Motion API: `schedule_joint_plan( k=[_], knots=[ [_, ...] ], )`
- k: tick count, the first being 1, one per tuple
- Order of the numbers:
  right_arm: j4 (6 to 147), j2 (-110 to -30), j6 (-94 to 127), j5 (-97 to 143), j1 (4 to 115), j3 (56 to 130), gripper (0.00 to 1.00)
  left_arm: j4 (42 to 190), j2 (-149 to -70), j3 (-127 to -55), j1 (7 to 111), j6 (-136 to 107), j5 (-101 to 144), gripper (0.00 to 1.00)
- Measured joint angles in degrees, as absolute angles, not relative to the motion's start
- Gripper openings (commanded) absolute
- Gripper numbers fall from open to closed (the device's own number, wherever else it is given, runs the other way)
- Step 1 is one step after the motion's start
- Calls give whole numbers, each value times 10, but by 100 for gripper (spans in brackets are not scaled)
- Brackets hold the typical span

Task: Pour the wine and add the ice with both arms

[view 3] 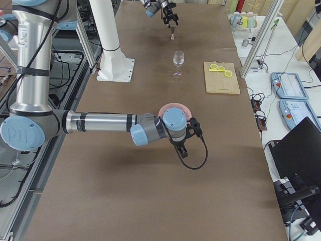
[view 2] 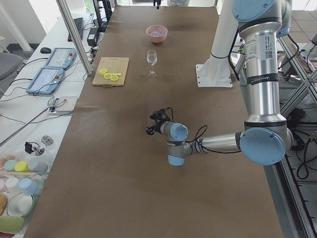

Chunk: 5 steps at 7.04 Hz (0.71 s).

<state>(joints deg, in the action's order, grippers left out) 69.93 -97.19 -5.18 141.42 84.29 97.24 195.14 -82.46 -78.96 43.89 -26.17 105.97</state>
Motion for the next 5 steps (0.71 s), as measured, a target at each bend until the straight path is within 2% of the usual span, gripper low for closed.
schedule_joint_plan(
  k=[5],
  knots=[
    [699, -978, -52, 1415, 843, 979, 100, 1954, -853, -772, 413, -266, 1023, 98]
  ],
)
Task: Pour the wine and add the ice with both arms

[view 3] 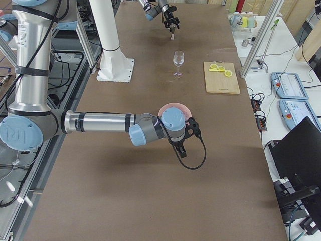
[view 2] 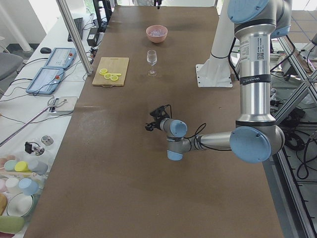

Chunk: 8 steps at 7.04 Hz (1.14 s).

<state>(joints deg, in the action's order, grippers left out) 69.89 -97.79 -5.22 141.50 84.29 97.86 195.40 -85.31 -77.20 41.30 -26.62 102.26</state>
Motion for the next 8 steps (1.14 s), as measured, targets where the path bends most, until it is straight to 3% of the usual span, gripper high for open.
schedule_joint_plan(
  k=[2, 4, 7, 8],
  knots=[
    [699, -978, -52, 1415, 843, 979, 100, 1962, -856, -762, 396, -267, 1018, 97],
    [699, -977, -52, 1415, 843, 980, 100, 1969, -857, -759, 384, -280, 1018, 68],
    [699, -978, -53, 1415, 843, 980, 100, 1975, -867, -759, 378, -312, 1023, 66],
    [699, -978, -53, 1415, 843, 980, 100, 1977, -869, -759, 377, -313, 1024, 39]
  ],
)
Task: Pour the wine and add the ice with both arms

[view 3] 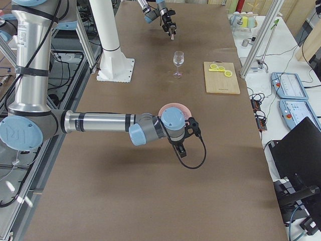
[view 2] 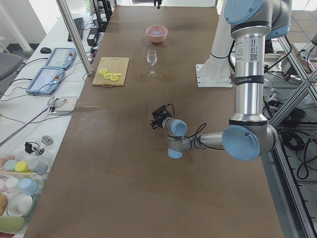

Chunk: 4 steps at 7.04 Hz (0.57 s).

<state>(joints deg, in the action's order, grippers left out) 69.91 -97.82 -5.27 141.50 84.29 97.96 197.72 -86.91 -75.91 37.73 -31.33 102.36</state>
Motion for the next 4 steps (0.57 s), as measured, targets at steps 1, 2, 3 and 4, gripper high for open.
schedule_joint_plan(
  k=[1, 2, 3, 4],
  knots=[
    [699, -978, -53, 1415, 843, 979, 100, 1979, -870, -758, 377, -313, 1024, 10],
    [700, -978, -53, 1415, 843, 979, 100, 1980, -870, -757, 377, -313, 1024, 0],
    [700, -978, -53, 1416, 843, 979, 100, 1980, -869, -755, 377, -311, 1025, 0],
    [700, -978, -53, 1416, 843, 979, 100, 1980, -868, -756, 377, -311, 1025, 0]
  ],
)
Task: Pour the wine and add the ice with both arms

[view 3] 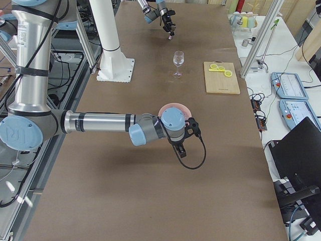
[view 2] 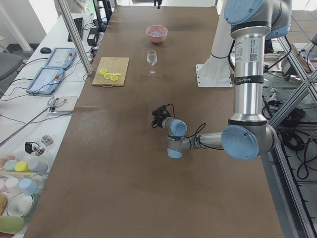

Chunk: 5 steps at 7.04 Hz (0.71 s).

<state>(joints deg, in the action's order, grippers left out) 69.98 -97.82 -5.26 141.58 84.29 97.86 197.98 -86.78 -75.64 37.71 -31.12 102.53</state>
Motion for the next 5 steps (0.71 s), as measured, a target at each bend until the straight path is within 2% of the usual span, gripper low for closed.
schedule_joint_plan(
  k=[5],
  knots=[
    [700, -978, -51, 1416, 843, 984, 100, 1974, -918, -776, 380, -343, 1065, 0]
  ],
)
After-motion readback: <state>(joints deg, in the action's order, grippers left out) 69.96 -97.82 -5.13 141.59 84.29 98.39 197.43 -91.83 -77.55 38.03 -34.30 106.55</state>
